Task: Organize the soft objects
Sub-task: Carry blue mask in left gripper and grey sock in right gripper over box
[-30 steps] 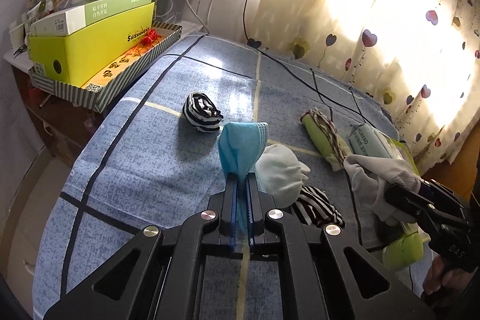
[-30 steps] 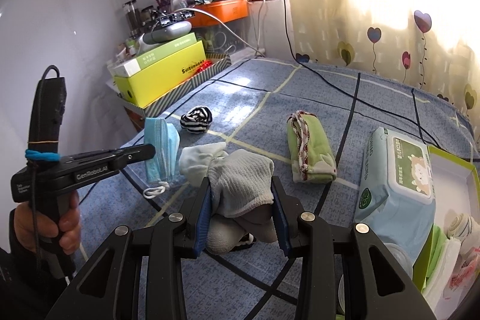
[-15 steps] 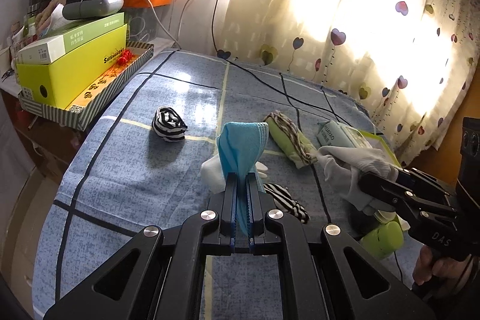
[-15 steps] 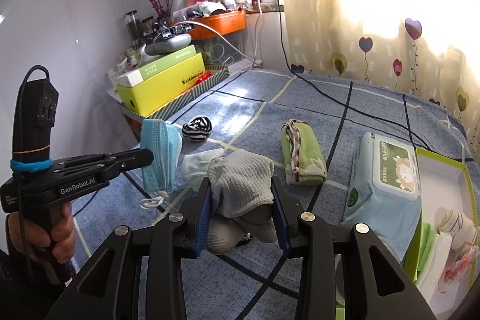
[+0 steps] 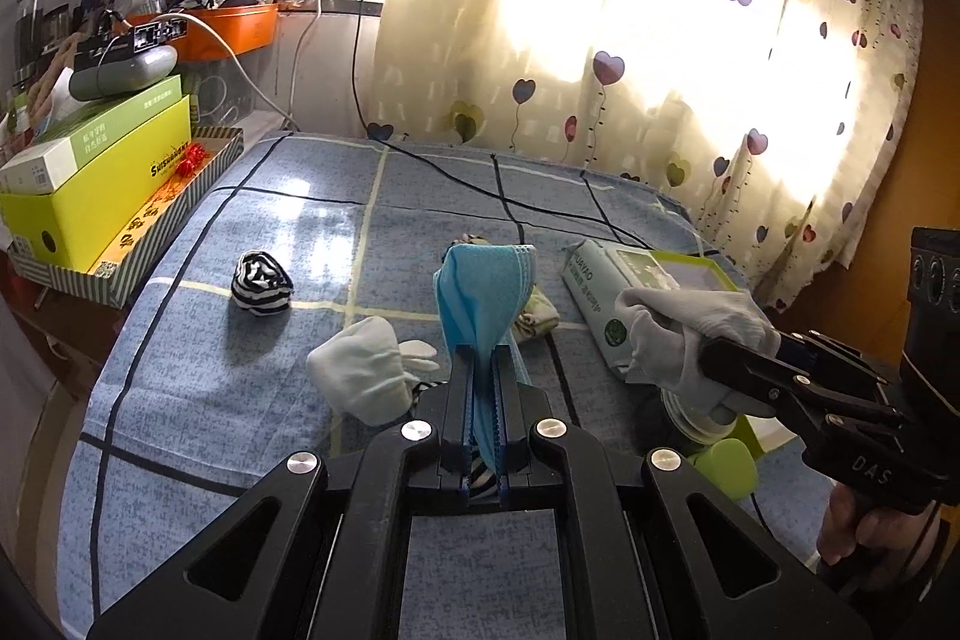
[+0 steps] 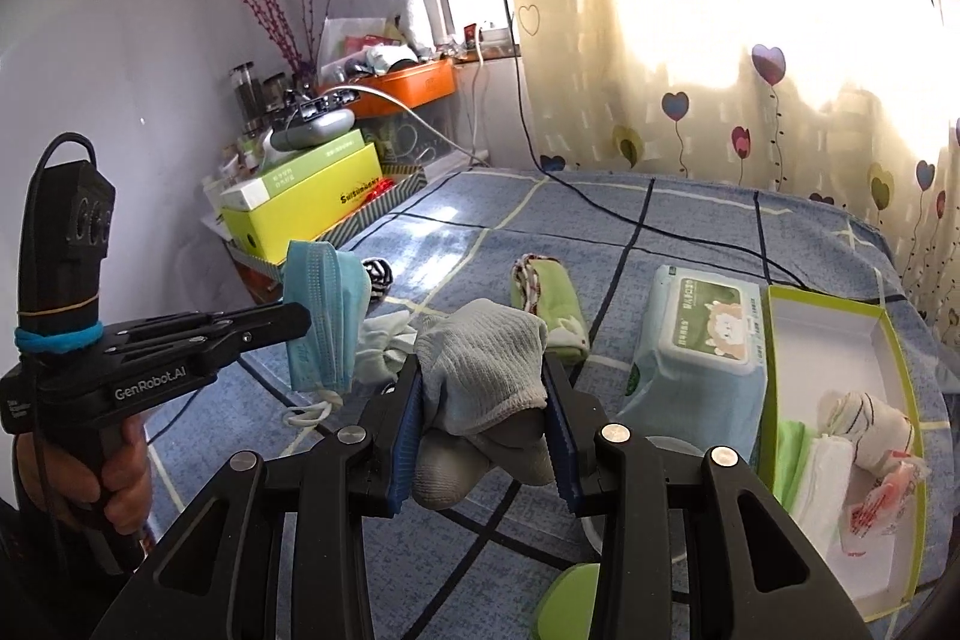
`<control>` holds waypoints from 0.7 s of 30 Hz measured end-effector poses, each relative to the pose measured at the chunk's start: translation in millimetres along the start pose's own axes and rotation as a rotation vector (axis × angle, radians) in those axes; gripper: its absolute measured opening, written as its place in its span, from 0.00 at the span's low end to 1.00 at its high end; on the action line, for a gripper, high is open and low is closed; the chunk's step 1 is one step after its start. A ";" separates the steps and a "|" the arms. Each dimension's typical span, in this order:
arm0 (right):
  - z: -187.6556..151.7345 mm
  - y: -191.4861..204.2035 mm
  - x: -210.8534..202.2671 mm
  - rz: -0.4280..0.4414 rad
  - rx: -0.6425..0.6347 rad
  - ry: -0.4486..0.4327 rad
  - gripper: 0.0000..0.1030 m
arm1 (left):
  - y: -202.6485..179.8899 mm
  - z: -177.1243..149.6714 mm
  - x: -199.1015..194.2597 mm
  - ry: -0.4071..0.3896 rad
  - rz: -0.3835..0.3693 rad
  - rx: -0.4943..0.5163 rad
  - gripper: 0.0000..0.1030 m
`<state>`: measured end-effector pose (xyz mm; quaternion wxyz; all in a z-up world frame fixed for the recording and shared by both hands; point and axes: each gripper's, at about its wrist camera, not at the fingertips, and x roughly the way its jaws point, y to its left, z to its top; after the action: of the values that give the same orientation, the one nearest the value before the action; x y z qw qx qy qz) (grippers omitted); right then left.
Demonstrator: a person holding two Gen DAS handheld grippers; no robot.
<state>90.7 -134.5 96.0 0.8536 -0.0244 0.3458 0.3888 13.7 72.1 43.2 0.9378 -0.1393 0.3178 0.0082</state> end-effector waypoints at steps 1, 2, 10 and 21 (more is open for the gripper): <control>-0.9 -2.6 -2.3 -0.004 0.005 -0.004 0.34 | -3.3 0.6 0.4 0.001 -0.004 0.006 0.05; -1.7 -4.5 -4.1 -0.007 0.008 -0.006 0.34 | -5.9 0.9 0.6 0.001 -0.006 0.010 0.05; -7.1 -25.6 -19.4 -0.042 0.053 -0.035 0.34 | -29.9 6.6 6.1 0.001 -0.038 0.057 0.05; -14.0 -52.3 -38.1 -0.081 0.101 -0.070 0.34 | -63.7 17.1 13.6 -0.006 -0.083 0.117 0.05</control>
<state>100.9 -199.9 96.7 0.8802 0.0184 0.3339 0.3367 41.3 14.5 64.3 0.9448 -0.0973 0.3089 -0.0489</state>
